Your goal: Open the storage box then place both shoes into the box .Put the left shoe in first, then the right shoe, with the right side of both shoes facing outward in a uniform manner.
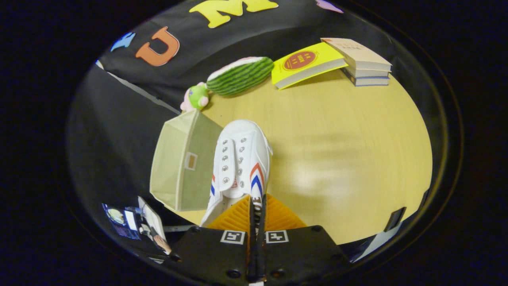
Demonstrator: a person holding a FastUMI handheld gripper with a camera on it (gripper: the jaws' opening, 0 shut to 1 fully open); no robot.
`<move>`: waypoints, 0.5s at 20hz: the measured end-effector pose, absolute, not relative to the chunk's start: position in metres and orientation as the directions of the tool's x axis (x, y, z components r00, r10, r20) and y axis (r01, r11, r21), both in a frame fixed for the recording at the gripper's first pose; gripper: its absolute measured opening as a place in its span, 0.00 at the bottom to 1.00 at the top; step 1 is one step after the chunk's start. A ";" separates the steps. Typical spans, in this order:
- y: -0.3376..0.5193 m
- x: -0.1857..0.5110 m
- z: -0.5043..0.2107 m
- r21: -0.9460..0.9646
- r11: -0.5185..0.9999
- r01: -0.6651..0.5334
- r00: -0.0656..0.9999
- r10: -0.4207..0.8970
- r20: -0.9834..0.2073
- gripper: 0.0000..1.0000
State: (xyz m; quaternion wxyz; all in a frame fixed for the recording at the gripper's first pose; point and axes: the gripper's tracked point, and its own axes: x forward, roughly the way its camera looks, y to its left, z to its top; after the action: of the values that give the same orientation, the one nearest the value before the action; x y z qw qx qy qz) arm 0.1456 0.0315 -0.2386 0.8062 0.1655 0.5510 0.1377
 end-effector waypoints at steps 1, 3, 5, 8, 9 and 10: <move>0.048 0.146 -0.225 0.439 0.898 -0.035 0.380 0.418 -0.825 0.06; 0.080 0.149 -0.201 0.455 0.889 -0.048 0.434 0.429 -0.792 0.06; 0.110 0.152 -0.187 0.455 0.889 -0.063 0.477 0.427 -0.769 0.06; 0.160 0.154 -0.184 0.483 0.874 -0.054 0.499 0.443 -0.745 0.05; 0.173 0.155 -0.189 0.496 0.867 -0.042 0.501 0.448 -0.740 0.06; 0.183 0.157 -0.196 0.509 0.860 -0.022 0.511 0.447 -0.734 0.06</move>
State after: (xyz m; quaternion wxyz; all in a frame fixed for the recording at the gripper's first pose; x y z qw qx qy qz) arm 0.1566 0.1827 -0.1962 0.8398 0.2243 0.4742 0.1397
